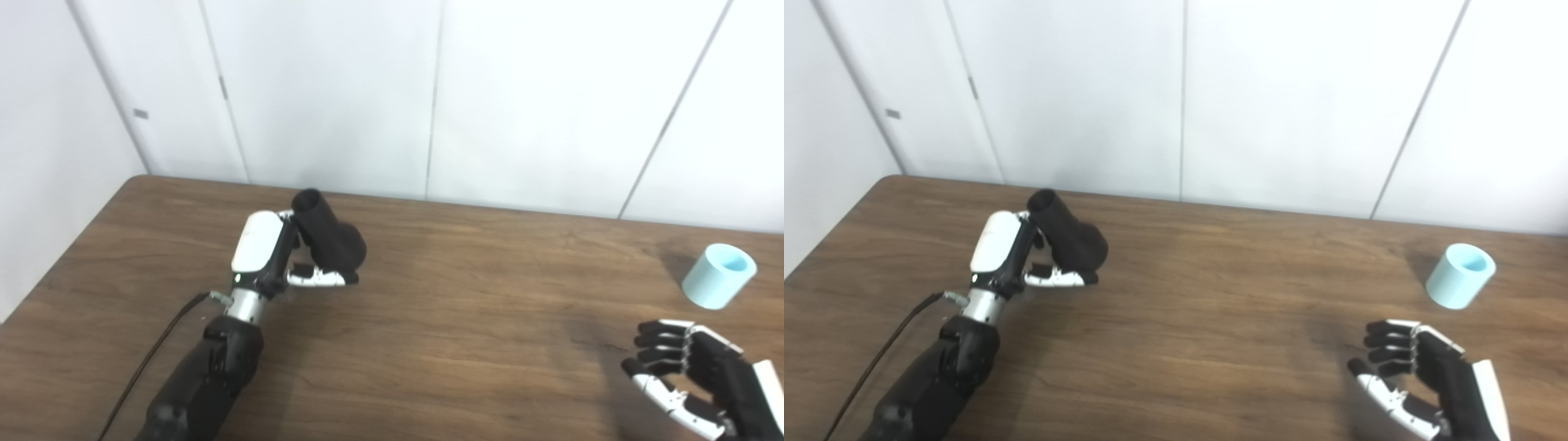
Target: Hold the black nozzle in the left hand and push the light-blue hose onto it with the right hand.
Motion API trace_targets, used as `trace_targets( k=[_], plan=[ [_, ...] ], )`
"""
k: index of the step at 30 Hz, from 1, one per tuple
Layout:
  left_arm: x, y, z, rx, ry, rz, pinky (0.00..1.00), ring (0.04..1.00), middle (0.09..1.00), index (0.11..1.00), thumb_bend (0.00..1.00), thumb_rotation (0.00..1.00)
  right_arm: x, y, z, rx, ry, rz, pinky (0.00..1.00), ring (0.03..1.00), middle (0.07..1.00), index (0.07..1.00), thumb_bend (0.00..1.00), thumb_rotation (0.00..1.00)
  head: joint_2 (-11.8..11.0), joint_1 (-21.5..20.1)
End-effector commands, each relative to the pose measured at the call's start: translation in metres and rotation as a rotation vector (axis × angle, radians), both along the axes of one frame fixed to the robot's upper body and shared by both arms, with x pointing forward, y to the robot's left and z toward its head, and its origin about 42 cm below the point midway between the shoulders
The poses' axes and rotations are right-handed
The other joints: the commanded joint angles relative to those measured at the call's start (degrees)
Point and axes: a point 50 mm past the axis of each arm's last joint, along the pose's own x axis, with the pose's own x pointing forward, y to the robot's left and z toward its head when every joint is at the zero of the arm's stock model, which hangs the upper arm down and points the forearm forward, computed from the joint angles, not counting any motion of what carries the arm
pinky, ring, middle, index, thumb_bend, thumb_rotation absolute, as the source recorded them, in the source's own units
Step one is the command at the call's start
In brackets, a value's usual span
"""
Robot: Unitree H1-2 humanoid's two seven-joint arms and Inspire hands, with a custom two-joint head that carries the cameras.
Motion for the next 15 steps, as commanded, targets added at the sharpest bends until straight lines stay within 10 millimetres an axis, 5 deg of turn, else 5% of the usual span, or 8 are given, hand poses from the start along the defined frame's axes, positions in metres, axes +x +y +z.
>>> trace_targets(
  k=[1, 10, 12, 15],
  plan=[
    [-0.037, -0.023, -0.048, -0.039, 0.122, -0.041, 0.28, 0.382, 0.478, 0.527, 0.50, 0.00, -0.006, -0.005, 0.023, -0.030, -0.092, -0.038, 0.47, 0.541, 0.569, 0.568, 0.33, 0.00, 0.11, -0.44],
    [-0.056, -0.052, -0.049, -0.022, 0.135, -0.174, 0.30, 0.402, 0.476, 0.511, 0.50, 0.00, -0.009, -0.025, 0.045, -0.075, -0.195, -0.215, 0.45, 0.527, 0.556, 0.558, 0.39, 0.00, -0.05, -3.54],
    [-0.061, -0.059, -0.053, -0.016, 0.141, -0.206, 0.21, 0.297, 0.463, 0.500, 0.51, 0.00, -0.007, -0.029, 0.047, -0.090, -0.235, -0.275, 0.42, 0.508, 0.543, 0.541, 0.44, 0.00, -0.02, -4.09],
    [-0.070, -0.073, -0.057, -0.008, 0.132, -0.263, 0.20, 0.275, 0.413, 0.517, 0.51, 0.00, -0.006, -0.037, 0.046, -0.059, -0.262, -0.341, 0.41, 0.515, 0.555, 0.493, 0.49, 0.11, -0.19, -5.82]
  ],
)
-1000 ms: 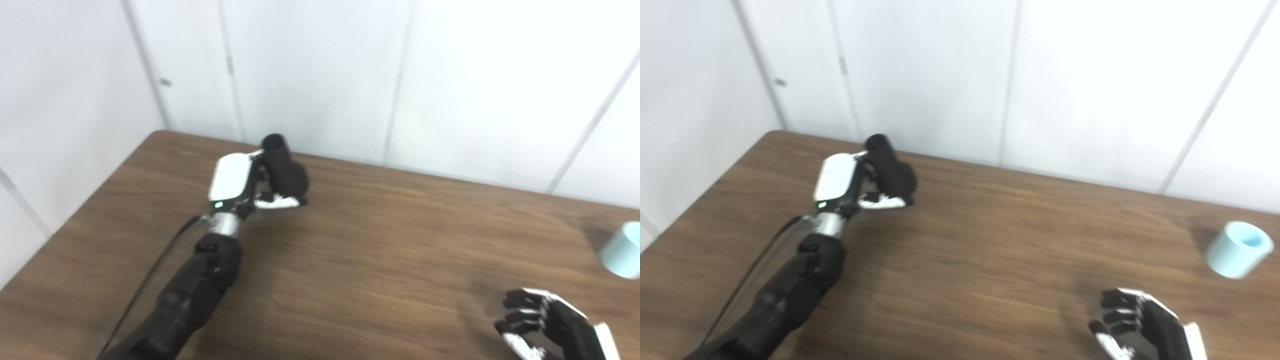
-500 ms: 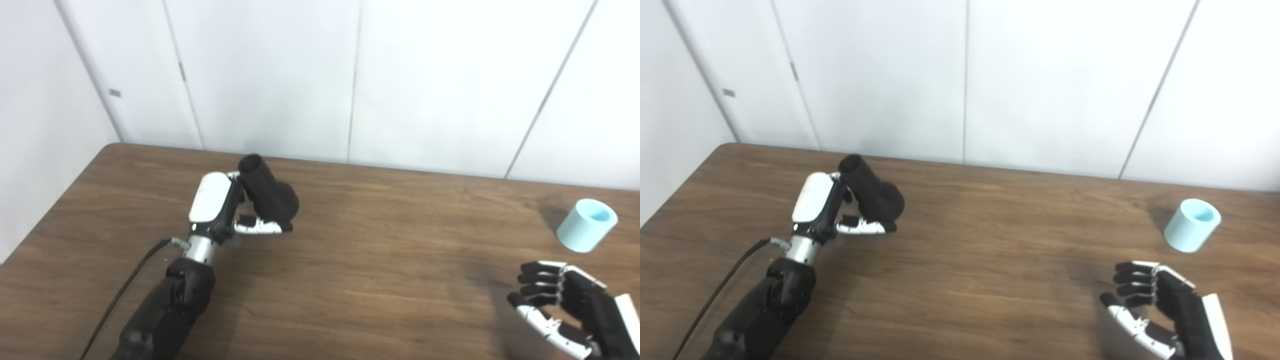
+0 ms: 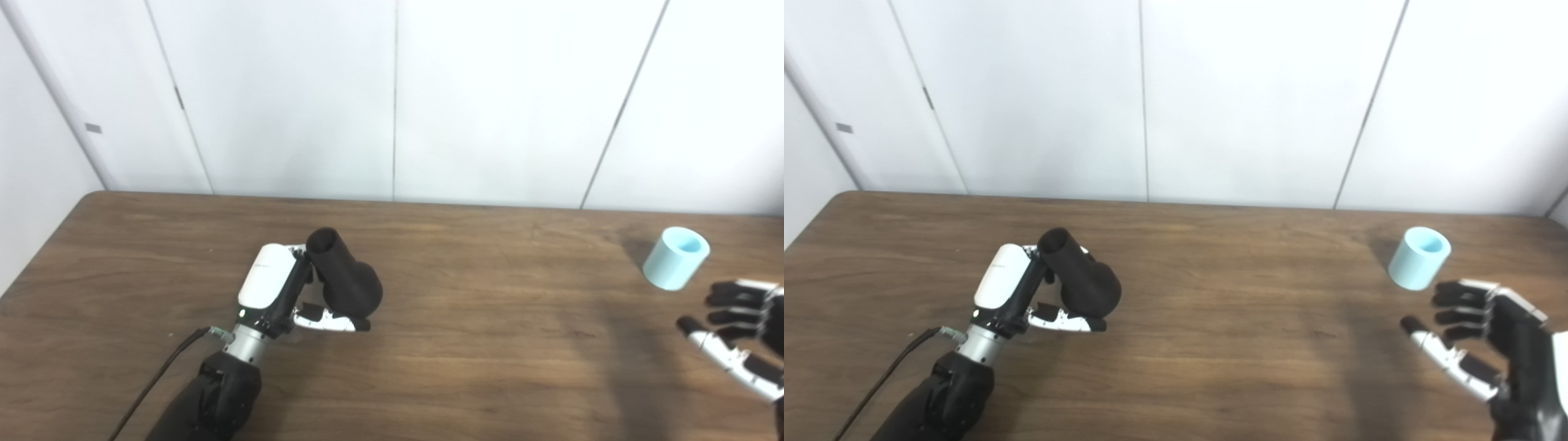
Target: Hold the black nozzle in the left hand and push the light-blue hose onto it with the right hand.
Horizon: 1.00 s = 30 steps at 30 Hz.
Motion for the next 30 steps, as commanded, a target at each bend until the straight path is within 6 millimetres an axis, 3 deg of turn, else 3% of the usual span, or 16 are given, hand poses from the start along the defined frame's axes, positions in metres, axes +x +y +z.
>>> trace_targets(
  k=[1, 3, 4, 5, 6, 8, 11, 16, 20, 27, 30],
  plan=[
    [-0.046, -0.029, -0.053, -0.062, 0.128, -0.052, 0.19, 0.255, 0.404, 0.517, 0.51, 0.00, 0.001, -0.002, 0.009, -0.018, -0.089, -0.027, 0.42, 0.520, 0.560, 0.490, 0.50, 0.11, -0.05, -1.27],
    [-0.050, -0.036, -0.056, -0.062, 0.125, -0.073, 0.17, 0.233, 0.397, 0.515, 0.51, 0.00, 0.002, -0.008, 0.007, -0.045, -0.104, -0.076, 0.40, 0.495, 0.557, 0.489, 0.50, 0.12, -0.20, -3.00],
    [-0.052, -0.040, -0.057, -0.062, 0.127, -0.085, 0.16, 0.220, 0.395, 0.514, 0.51, 0.00, 0.002, -0.011, 0.005, -0.048, -0.101, -0.096, 0.28, 0.360, 0.571, 0.489, 0.51, 0.12, -0.28, -3.80],
    [-0.054, -0.044, -0.058, -0.063, 0.128, -0.096, 0.15, 0.212, 0.432, 0.497, 0.52, 0.00, 0.002, -0.012, 0.004, -0.026, -0.095, -0.104, 0.24, 0.322, 0.583, 0.490, 0.51, 0.12, -0.39, -4.84],
    [-0.055, -0.049, -0.059, -0.060, 0.130, -0.109, 0.14, 0.200, 0.456, 0.488, 0.52, 0.00, 0.002, -0.013, 0.002, 0.017, -0.093, -0.096, 0.30, 0.400, 0.596, 0.491, 0.51, 0.13, -0.43, -5.13],
    [-0.058, -0.055, -0.060, -0.057, 0.129, -0.132, 0.13, 0.180, 0.467, 0.482, 0.52, 0.00, 0.002, -0.011, -0.001, 0.063, -0.082, -0.097, 0.48, 0.572, 0.643, 0.648, 0.66, 0.12, -0.50, -7.27],
    [-0.060, -0.062, -0.065, -0.051, 0.144, -0.164, 0.11, 0.164, 0.471, 0.481, 0.52, 0.00, 0.006, -0.013, -0.006, 0.046, -0.055, -0.109, 0.60, 0.682, 0.708, 0.762, 0.72, 0.17, -0.68, -8.68],
    [-0.069, -0.070, -0.081, -0.024, 0.180, -0.208, 0.14, 0.195, 0.472, 0.481, 0.52, 0.00, 0.020, -0.024, -0.014, -0.005, -0.018, -0.111, 0.67, 0.746, 0.777, 0.844, 0.77, 0.25, -0.85, -9.71],
    [-0.076, -0.077, -0.089, -0.013, 0.197, -0.231, 0.16, 0.228, 0.402, 0.514, 0.52, 0.00, 0.032, -0.030, -0.018, 0.013, 0.019, -0.117, 0.73, 0.795, 0.808, 0.869, 0.81, 0.29, -0.95, -10.49],
    [-0.082, -0.071, -0.103, 0.052, 0.203, -0.240, 0.19, 0.269, 0.418, 0.519, 0.52, 0.00, 0.053, -0.031, -0.023, 0.043, 0.049, -0.089, 0.78, 0.841, 0.862, 0.909, 0.84, 0.34, -0.92, -12.03],
    [-0.084, -0.067, -0.109, 0.080, 0.203, -0.242, 0.21, 0.292, 0.431, 0.522, 0.52, 0.00, 0.065, -0.031, -0.027, 0.048, 0.057, -0.086, 0.77, 0.819, 0.845, 0.906, 0.85, 0.34, -0.72, -12.52]
  ],
)
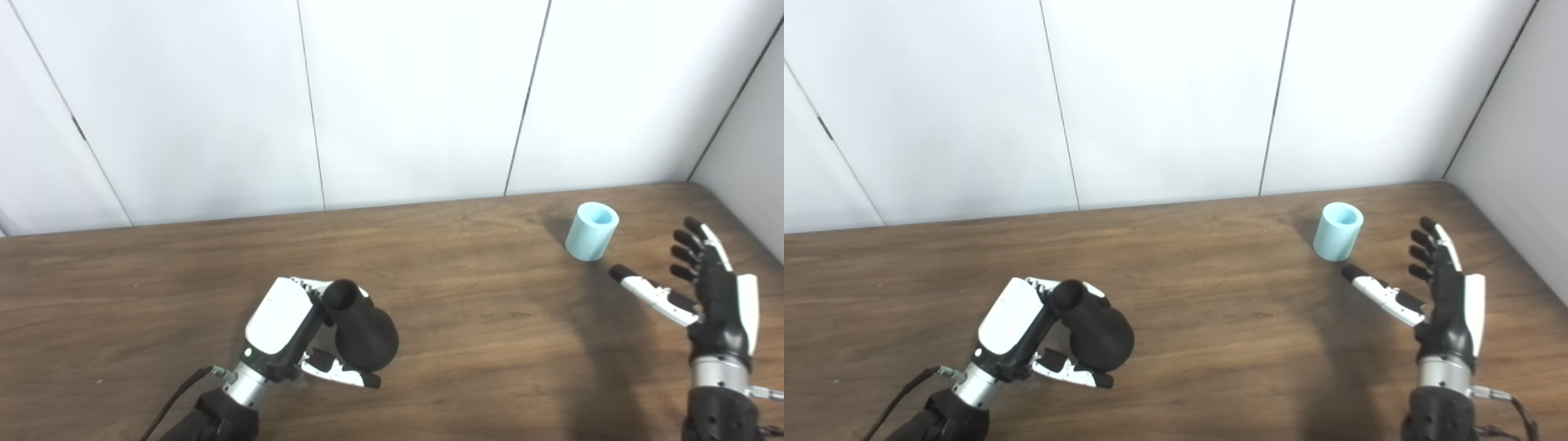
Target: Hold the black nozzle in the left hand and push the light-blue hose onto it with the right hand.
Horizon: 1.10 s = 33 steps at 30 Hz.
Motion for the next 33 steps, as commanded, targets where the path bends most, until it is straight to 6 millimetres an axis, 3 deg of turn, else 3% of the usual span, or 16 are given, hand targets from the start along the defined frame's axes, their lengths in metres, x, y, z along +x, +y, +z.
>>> trace_targets(
  k=[1, 7, 10, 12, 20, 21, 25, 27, 29, 32, 33],
  plan=[
    [-0.077, 0.004, -0.104, 0.054, 0.283, 0.027, 0.22, 0.296, 0.431, 0.522, 0.52, 0.00, 0.017, -0.005, 0.021, -0.057, -0.074, 0.013, 0.76, 0.811, 0.837, 0.899, 0.86, 0.34, 0.23, -0.25],
    [-0.080, 0.011, -0.111, 0.117, 0.272, 0.015, 0.25, 0.327, 0.434, 0.523, 0.52, 0.00, 0.035, -0.007, 0.015, -0.057, -0.062, 0.039, 0.74, 0.813, 0.847, 0.907, 0.88, 0.35, 0.45, -0.53],
    [-0.080, 0.014, -0.113, 0.143, 0.260, 0.019, 0.23, 0.296, 0.413, 0.522, 0.52, 0.00, 0.042, -0.009, 0.015, -0.075, -0.052, 0.027, 0.73, 0.797, 0.834, 0.888, 0.90, 0.37, 0.47, -0.73],
    [-0.079, 0.015, -0.114, 0.162, 0.261, 0.018, 0.26, 0.336, 0.427, 0.523, 0.52, 0.00, 0.046, -0.011, 0.016, -0.076, -0.044, 0.018, 0.72, 0.779, 0.813, 0.885, 0.91, 0.39, 0.47, -0.73],
    [-0.076, 0.019, -0.117, 0.193, 0.281, 0.024, 0.24, 0.297, 0.402, 0.522, 0.51, 0.00, 0.063, -0.019, 0.015, -0.036, -0.027, 0.004, 0.70, 0.757, 0.781, 0.882, 0.91, 0.38, 0.24, -2.32],
    [-0.076, 0.019, -0.117, 0.194, 0.279, 0.026, 0.22, 0.272, 0.437, 0.503, 0.52, 0.00, 0.066, -0.021, 0.013, -0.033, -0.018, 0.006, 0.69, 0.751, 0.777, 0.885, 0.91, 0.37, 0.24, -2.32],
    [-0.075, 0.019, -0.118, 0.200, 0.278, 0.028, 0.20, 0.261, 0.392, 0.512, 0.51, 0.00, 0.079, -0.024, 0.009, -0.051, 0.012, -0.001, 0.65, 0.720, 0.753, 0.872, 0.89, 0.37, 0.15, -2.63],
    [-0.076, 0.020, -0.118, 0.200, 0.281, 0.029, 0.21, 0.265, 0.390, 0.514, 0.51, 0.00, 0.085, -0.023, 0.008, -0.044, 0.013, 0.001, 0.67, 0.749, 0.782, 0.871, 0.89, 0.36, 0.18, -2.73],
    [-0.076, 0.019, -0.118, 0.197, 0.281, 0.030, 0.20, 0.258, 0.446, 0.493, 0.52, 0.00, 0.088, -0.022, 0.009, -0.031, 0.007, 0.007, 0.71, 0.781, 0.814, 0.881, 0.89, 0.36, 0.22, -2.83],
    [-0.077, 0.018, -0.118, 0.192, 0.281, 0.030, 0.20, 0.262, 0.404, 0.508, 0.52, 0.00, 0.094, -0.020, 0.013, -0.026, 0.000, 0.018, 0.71, 0.792, 0.829, 0.886, 0.88, 0.35, 0.25, -2.77],
    [-0.077, 0.018, -0.118, 0.190, 0.278, 0.030, 0.20, 0.257, 0.438, 0.496, 0.52, 0.00, 0.096, -0.019, 0.016, -0.031, 0.000, 0.019, 0.70, 0.786, 0.826, 0.882, 0.88, 0.35, 0.24, -2.72]
  ],
)
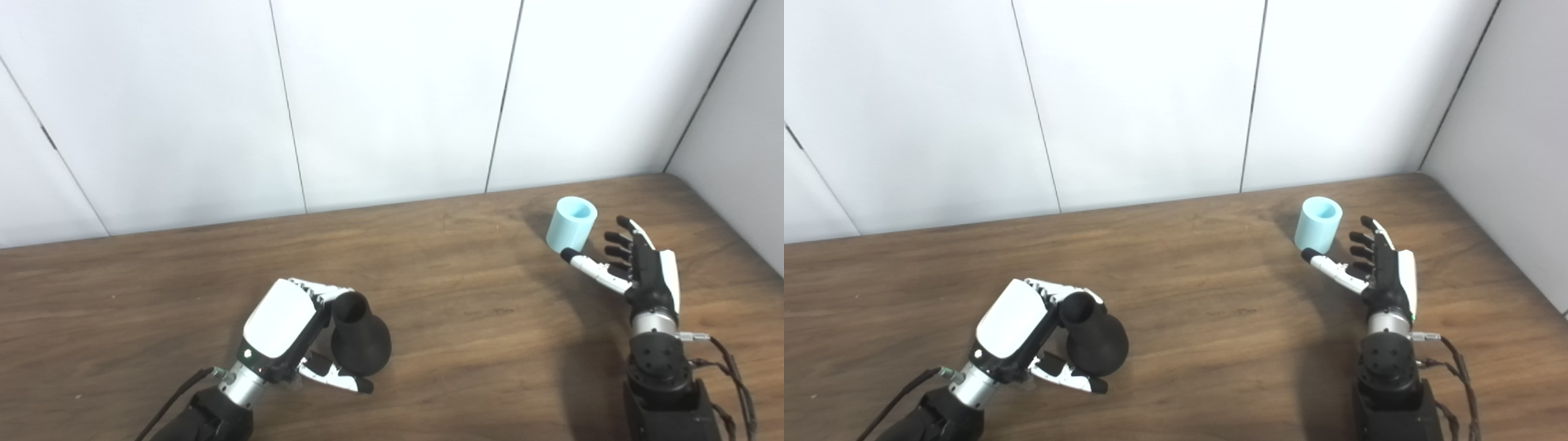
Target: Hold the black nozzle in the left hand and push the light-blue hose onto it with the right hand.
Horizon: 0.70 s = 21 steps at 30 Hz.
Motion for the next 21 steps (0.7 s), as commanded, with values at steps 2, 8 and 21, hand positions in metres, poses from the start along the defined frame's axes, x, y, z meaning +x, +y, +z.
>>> trace_targets(
  k=[2, 8, 21],
  plan=[
    [-0.087, 0.022, -0.114, 0.073, 0.344, 0.069, 0.20, 0.263, 0.417, 0.504, 0.52, 0.00, 0.023, -0.001, 0.047, -0.075, -0.132, 0.000, 0.68, 0.778, 0.829, 0.883, 0.87, 0.36, -0.05, -0.01],
    [-0.089, 0.022, -0.117, 0.089, 0.342, 0.057, 0.23, 0.293, 0.400, 0.521, 0.51, 0.00, 0.036, 0.006, 0.063, -0.086, -0.167, -0.031, 0.64, 0.745, 0.798, 0.837, 0.84, 0.32, -0.06, 0.05],
    [-0.093, 0.023, -0.119, 0.097, 0.341, 0.052, 0.22, 0.284, 0.398, 0.519, 0.51, 0.00, 0.062, 0.012, 0.079, -0.102, -0.158, -0.015, 0.67, 0.777, 0.820, 0.859, 0.85, 0.21, 0.25, -0.03]
  ],
)
